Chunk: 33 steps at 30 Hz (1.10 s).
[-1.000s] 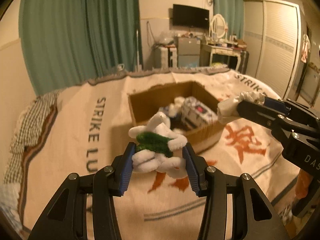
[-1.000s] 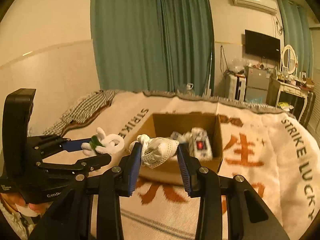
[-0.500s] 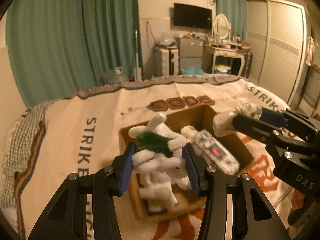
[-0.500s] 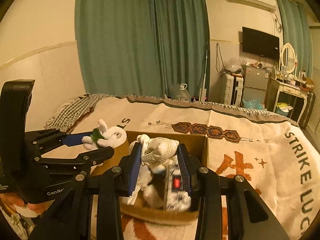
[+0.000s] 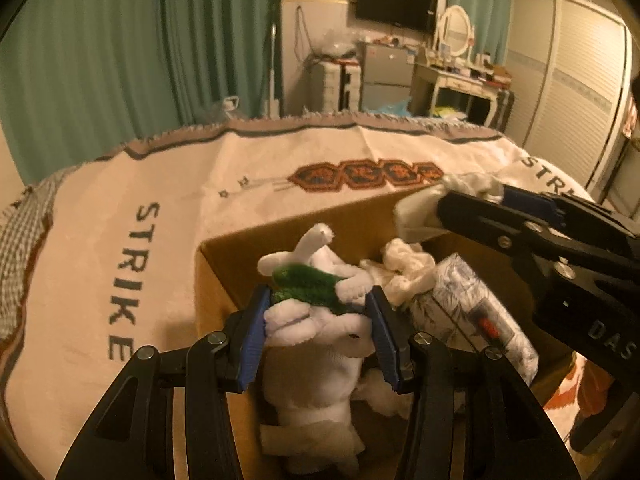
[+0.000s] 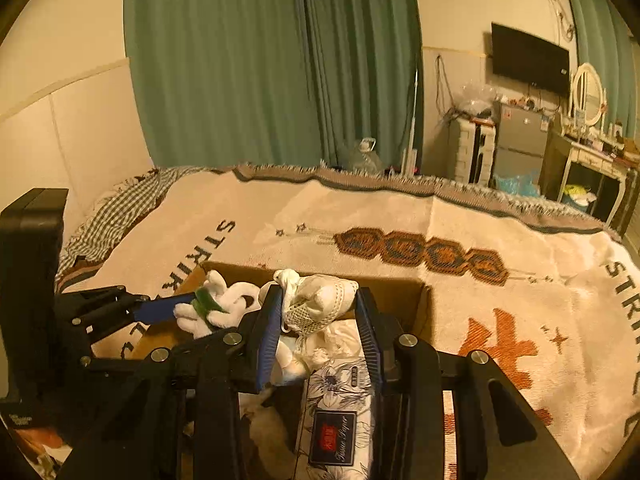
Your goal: Organize soft objects
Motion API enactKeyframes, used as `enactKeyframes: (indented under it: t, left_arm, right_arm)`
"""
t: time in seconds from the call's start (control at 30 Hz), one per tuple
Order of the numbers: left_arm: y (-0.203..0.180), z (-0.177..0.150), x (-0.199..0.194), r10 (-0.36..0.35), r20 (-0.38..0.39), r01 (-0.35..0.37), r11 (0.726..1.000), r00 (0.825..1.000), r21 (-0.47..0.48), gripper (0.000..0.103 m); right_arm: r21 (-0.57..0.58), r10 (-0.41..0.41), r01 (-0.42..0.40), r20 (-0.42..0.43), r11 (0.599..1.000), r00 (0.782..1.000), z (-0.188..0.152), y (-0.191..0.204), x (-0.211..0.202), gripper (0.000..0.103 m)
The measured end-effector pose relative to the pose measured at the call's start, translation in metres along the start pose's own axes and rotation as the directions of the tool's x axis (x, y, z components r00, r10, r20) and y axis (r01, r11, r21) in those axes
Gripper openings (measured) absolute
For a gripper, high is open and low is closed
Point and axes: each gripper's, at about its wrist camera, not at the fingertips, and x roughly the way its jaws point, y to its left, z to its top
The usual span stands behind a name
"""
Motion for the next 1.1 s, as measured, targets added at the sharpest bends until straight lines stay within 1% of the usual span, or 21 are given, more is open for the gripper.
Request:
enactKeyframes:
  t: [0.03, 0.07, 0.1, 0.13, 0.17, 0.2, 0.23, 0.33, 0.43, 0.53, 0.63, 0.7, 0.77, 0.83, 0.87, 0.9, 0.93, 0.97, 1.0, 1.07, 1.1]
  left_arm:
    - [0.0, -0.001, 0.0, -0.001, -0.002, 0.001, 1.0, 1.0, 0.003, 0.05]
    - [-0.001, -0.003, -0.001, -0.005, 0.002, 0.005, 1.0, 1.0, 0.008, 0.052]
    - [-0.003, -0.004, -0.004, 0.015, 0.007, -0.015, 1.0, 1.0, 0.015, 0.052]
    - [-0.005, -0.005, -0.007, 0.056, 0.017, -0.057, 0.998, 0.998, 0.023, 0.061]
    - [-0.006, -0.004, -0.009, 0.081, 0.03, -0.082, 0.996, 0.996, 0.031, 0.072]
    - [-0.007, -0.003, -0.011, 0.108, 0.025, -0.109, 0.994, 0.994, 0.032, 0.076]
    - [-0.008, -0.003, -0.017, 0.115, 0.035, -0.116, 0.992, 0.993, 0.039, 0.079]
    - [-0.009, 0.001, -0.035, 0.128, 0.053, -0.13, 0.991, 0.99, 0.034, 0.079]
    - [-0.01, 0.009, -0.065, 0.139, 0.094, -0.142, 0.99, 0.986, 0.016, 0.079]
    - [-0.015, 0.016, -0.106, 0.159, 0.166, -0.163, 0.987, 0.973, 0.006, 0.079]
    - [-0.021, 0.021, -0.151, 0.168, 0.244, -0.172, 0.985, 0.955, -0.004, 0.079]
    - [-0.027, 0.023, -0.182, 0.183, 0.304, -0.187, 0.982, 0.935, -0.014, 0.079]
    - [-0.034, 0.022, -0.217, 0.196, 0.376, -0.2, 0.979, 0.906, -0.028, 0.079]
    - [-0.042, 0.018, -0.248, 0.206, 0.446, -0.212, 0.977, 0.871, -0.035, 0.079]
    - [-0.047, 0.015, -0.264, 0.213, 0.485, -0.222, 0.974, 0.848, -0.04, 0.079]
    - [-0.051, 0.011, -0.279, 0.218, 0.52, -0.228, 0.973, 0.826, -0.045, 0.08]
    - [-0.053, 0.008, -0.291, 0.221, 0.544, -0.232, 0.972, 0.809, -0.049, 0.089]
    - [-0.057, 0.003, -0.304, 0.222, 0.573, -0.233, 0.971, 0.789, -0.056, 0.095]
    - [-0.06, -0.003, -0.317, 0.219, 0.604, -0.23, 0.971, 0.766, -0.061, 0.095]
    - [-0.063, -0.012, -0.333, 0.217, 0.638, -0.229, 0.971, 0.739, -0.065, 0.096]
    - [-0.064, -0.015, -0.339, 0.215, 0.646, -0.227, 0.972, 0.733, -0.065, 0.096]
  right_arm:
    - [0.002, -0.001, 0.001, -0.004, 1.0, 1.0, -0.001, 0.001, 0.002, 0.038]
    - [0.003, -0.005, 0.005, -0.014, 1.0, 1.0, -0.001, 0.001, 0.004, 0.043]
    - [0.004, -0.012, 0.012, -0.021, 1.0, 1.0, 0.0, 0.001, 0.006, 0.049]
    - [0.007, -0.021, 0.021, -0.025, 1.0, 0.999, 0.0, 0.002, 0.006, 0.052]
    - [0.011, -0.024, 0.024, -0.021, 1.0, 0.999, 0.0, 0.003, 0.004, 0.055]
    - [0.019, -0.019, 0.019, -0.018, 1.0, 1.0, 0.001, 0.004, 0.001, 0.058]
    - [0.024, -0.017, 0.017, -0.016, 1.0, 1.0, 0.002, 0.004, -0.002, 0.058]
    - [0.02, -0.026, 0.026, -0.007, 0.999, 1.0, 0.007, 0.007, -0.017, 0.059]
    - [0.022, -0.046, 0.045, 0.03, 0.999, 0.998, 0.017, 0.009, -0.045, 0.059]
    - [0.031, -0.064, 0.061, 0.088, 0.998, 0.994, 0.029, 0.012, -0.087, 0.06]
    - [0.026, -0.076, 0.073, 0.154, 0.997, 0.985, 0.041, 0.02, -0.136, 0.062]
    - [0.016, -0.09, 0.089, 0.2, 0.996, 0.976, 0.046, 0.028, -0.169, 0.067]
    - [0.001, -0.099, 0.103, 0.254, 0.995, 0.962, 0.049, 0.037, -0.205, 0.068]
    - [-0.011, -0.103, 0.111, 0.292, 0.994, 0.951, 0.049, 0.045, -0.234, 0.07]
    - [-0.018, -0.107, 0.119, 0.317, 0.993, 0.942, 0.048, 0.051, -0.253, 0.073]
    - [-0.023, -0.109, 0.124, 0.33, 0.992, 0.938, 0.046, 0.053, -0.263, 0.075]
    - [-0.031, -0.114, 0.133, 0.35, 0.991, 0.93, 0.044, 0.057, -0.276, 0.079]
    - [-0.041, -0.124, 0.15, 0.373, 0.988, 0.92, 0.04, 0.062, -0.291, 0.084]
    - [-0.048, -0.132, 0.163, 0.389, 0.985, 0.912, 0.037, 0.066, -0.301, 0.091]
    - [-0.05, -0.145, 0.183, 0.425, 0.982, 0.894, 0.028, 0.071, -0.325, 0.097]
    - [-0.046, -0.146, 0.183, 0.436, 0.982, 0.888, 0.023, 0.073, -0.334, 0.099]
